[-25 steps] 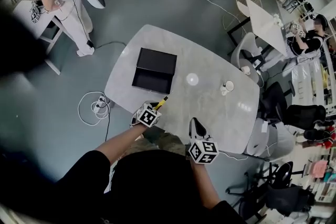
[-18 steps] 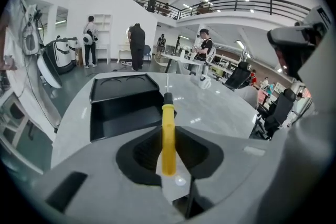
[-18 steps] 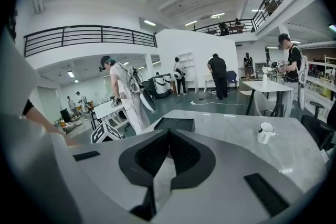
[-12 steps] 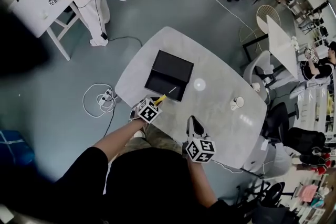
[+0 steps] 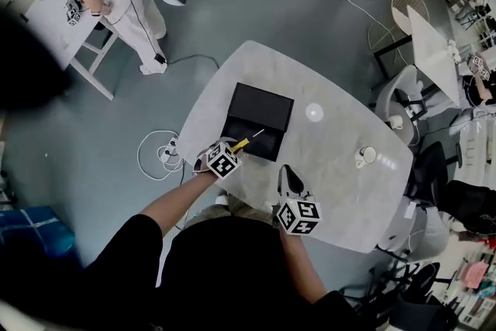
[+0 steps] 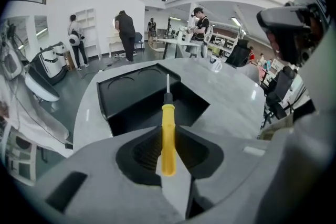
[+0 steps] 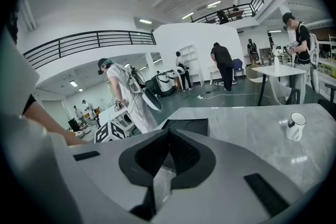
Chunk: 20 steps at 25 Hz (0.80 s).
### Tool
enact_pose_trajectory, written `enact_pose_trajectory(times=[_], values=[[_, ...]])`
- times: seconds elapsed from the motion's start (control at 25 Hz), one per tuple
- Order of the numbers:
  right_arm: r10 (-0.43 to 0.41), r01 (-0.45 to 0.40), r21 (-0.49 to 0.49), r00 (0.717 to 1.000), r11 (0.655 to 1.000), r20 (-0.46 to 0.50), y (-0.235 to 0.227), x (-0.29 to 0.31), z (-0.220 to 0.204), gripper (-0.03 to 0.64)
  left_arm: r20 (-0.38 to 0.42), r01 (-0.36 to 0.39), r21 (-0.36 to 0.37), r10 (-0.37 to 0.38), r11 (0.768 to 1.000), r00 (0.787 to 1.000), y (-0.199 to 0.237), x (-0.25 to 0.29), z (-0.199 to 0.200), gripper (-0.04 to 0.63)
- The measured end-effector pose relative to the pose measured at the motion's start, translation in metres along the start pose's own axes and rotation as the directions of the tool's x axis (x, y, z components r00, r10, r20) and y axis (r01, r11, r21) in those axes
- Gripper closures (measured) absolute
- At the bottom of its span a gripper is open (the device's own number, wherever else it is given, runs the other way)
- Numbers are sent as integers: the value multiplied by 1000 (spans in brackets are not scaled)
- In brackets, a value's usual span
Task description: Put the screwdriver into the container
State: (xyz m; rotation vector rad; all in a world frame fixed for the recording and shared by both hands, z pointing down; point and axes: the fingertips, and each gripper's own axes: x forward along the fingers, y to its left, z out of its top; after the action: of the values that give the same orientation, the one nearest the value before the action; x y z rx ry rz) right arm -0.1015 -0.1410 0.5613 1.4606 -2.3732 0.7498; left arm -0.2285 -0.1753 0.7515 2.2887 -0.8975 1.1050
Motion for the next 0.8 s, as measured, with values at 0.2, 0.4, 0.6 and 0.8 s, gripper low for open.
enact_pose_trajectory(times=[0.2, 0.4, 0.6, 0.8], values=[[-43, 43, 48, 999, 998, -18, -27, 13, -3, 604, -39, 85, 102, -82, 991, 996, 1, 24, 18, 509], [-86, 90, 93, 995, 992, -44, -47, 12, -19, 604, -121, 161, 230, -136, 960, 983, -6, 44, 16, 509], [-145, 151, 128, 988, 980, -54, -66, 9, -24, 604, -170, 175, 252, -134, 952, 976, -1, 59, 12, 509], [-170, 176, 134, 984, 975, -56, -80, 12, -25, 604, -212, 201, 271, -145, 941, 966, 10, 78, 11, 509]])
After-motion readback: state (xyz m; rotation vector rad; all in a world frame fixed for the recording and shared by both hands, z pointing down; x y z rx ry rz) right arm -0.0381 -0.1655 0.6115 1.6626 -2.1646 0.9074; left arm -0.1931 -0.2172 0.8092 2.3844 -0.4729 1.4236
